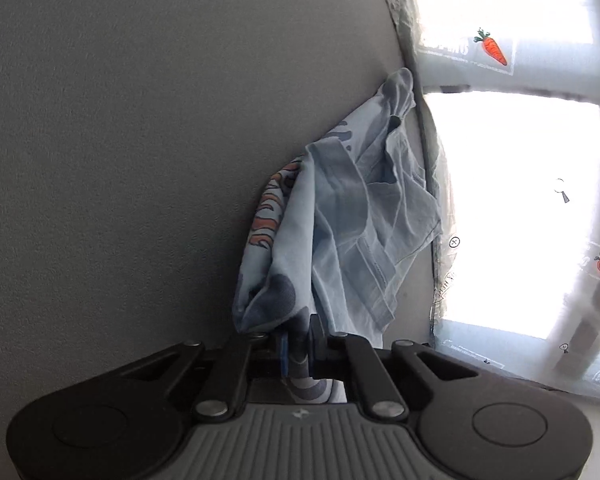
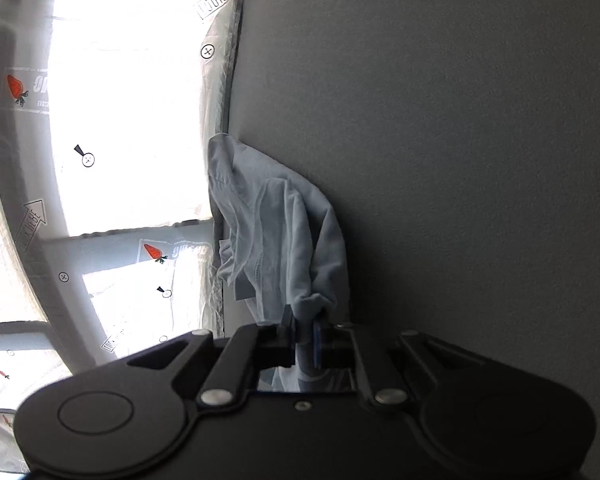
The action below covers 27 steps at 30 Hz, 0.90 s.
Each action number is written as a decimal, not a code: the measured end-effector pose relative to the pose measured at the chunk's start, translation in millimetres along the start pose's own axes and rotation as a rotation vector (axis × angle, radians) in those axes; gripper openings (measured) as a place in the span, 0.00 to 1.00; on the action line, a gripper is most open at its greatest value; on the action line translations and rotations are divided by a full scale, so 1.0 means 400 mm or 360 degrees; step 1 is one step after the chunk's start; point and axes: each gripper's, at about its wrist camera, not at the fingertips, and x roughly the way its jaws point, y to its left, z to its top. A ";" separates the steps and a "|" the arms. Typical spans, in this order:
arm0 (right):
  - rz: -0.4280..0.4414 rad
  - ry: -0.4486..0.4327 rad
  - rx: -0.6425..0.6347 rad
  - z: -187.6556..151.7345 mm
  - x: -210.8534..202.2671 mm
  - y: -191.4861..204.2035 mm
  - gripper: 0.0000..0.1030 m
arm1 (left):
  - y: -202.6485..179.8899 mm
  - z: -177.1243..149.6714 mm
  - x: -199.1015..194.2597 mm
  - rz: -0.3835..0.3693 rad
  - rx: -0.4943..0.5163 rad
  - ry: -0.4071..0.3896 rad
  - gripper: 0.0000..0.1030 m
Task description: Fold clothes
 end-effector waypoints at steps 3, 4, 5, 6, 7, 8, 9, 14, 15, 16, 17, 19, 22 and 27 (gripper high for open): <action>0.0177 -0.0043 -0.0096 -0.005 -0.023 0.069 0.07 | -0.090 -0.013 -0.044 -0.0077 0.0261 -0.0132 0.09; 0.0141 -0.0043 -0.0149 -0.003 -0.020 0.074 0.07 | -0.121 -0.018 -0.059 -0.0102 0.0348 -0.0176 0.09; 0.0032 -0.0026 -0.0176 0.000 -0.009 0.062 0.07 | -0.138 -0.020 -0.065 -0.0099 0.0398 -0.0199 0.09; -0.0037 -0.0008 -0.0131 -0.002 -0.004 0.040 0.07 | -0.107 -0.014 -0.039 0.0009 0.0312 -0.0145 0.09; -0.0073 0.0007 -0.0060 -0.005 -0.002 0.016 0.07 | -0.076 -0.010 -0.017 0.0106 0.0232 -0.0095 0.08; -0.0097 0.0018 -0.0053 -0.012 -0.008 0.005 0.07 | -0.041 -0.015 -0.009 0.0162 0.0179 -0.0061 0.08; -0.0114 0.0026 -0.0078 -0.020 -0.018 0.000 0.07 | -0.011 -0.020 -0.005 0.0206 0.0136 -0.0033 0.08; -0.0153 0.0084 -0.0060 -0.044 -0.053 -0.014 0.07 | 0.012 -0.051 -0.067 0.0212 0.0136 -0.0035 0.08; -0.0158 0.0103 -0.0044 -0.050 -0.064 -0.015 0.07 | 0.010 -0.056 -0.081 0.0212 0.0138 -0.0036 0.08; -0.0160 0.0118 -0.0028 -0.055 -0.076 -0.016 0.07 | 0.008 -0.061 -0.094 0.0212 0.0140 -0.0037 0.08; -0.0155 0.0134 0.0002 -0.061 -0.095 -0.016 0.07 | 0.005 -0.068 -0.111 0.0210 0.0140 -0.0035 0.08; -0.0145 0.0153 0.0060 -0.069 -0.124 -0.017 0.07 | -0.007 -0.095 -0.167 0.0199 0.0126 -0.0013 0.08; -0.0122 0.0161 0.0143 -0.079 -0.152 -0.023 0.07 | -0.041 -0.148 -0.251 0.0156 0.0150 -0.0016 0.08; -0.0085 0.0175 0.0280 -0.096 -0.198 -0.035 0.07 | -0.049 -0.178 -0.255 0.0189 0.0166 0.0005 0.08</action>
